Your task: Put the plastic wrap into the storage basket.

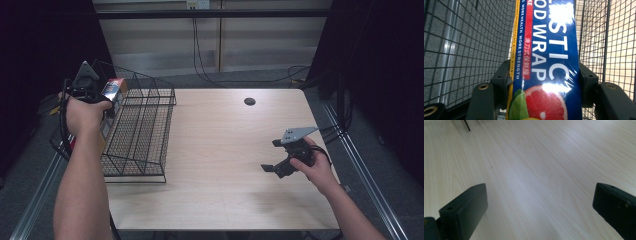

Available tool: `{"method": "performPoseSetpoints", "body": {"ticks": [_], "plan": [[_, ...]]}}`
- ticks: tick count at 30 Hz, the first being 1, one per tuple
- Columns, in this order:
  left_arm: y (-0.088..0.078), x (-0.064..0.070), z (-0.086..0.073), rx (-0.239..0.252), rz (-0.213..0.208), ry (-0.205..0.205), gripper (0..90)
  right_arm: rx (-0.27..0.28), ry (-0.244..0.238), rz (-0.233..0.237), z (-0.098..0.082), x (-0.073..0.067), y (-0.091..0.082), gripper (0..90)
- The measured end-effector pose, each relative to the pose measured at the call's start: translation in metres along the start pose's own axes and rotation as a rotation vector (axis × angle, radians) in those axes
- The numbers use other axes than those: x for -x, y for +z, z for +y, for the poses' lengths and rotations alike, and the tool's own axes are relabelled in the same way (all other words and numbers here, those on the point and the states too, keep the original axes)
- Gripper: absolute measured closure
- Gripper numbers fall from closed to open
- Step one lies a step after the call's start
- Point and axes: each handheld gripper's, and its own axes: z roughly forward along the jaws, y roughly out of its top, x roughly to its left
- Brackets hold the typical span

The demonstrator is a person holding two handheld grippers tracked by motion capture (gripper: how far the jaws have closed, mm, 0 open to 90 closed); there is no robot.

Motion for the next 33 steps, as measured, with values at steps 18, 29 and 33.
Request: {"method": "performPoseSetpoints", "body": {"ticks": [18, 29, 33], "plan": [[-0.011, 0.007, 0.009, 0.052, -0.062, 0.012, 36.3, -0.002, 0.02, -0.005, -0.006, 0.003, -0.001, 0.0], [-0.038, 0.026, 0.007, 0.105, -0.129, 0.044, 32.8, 0.001, 0.005, -0.004, -0.005, -0.001, -0.005, 0.0], [-0.04, 0.041, 0.007, 0.125, -0.165, 0.072, 30.4, 0.003, 0.01, -0.011, -0.006, -0.002, -0.008, 0.0]]}}
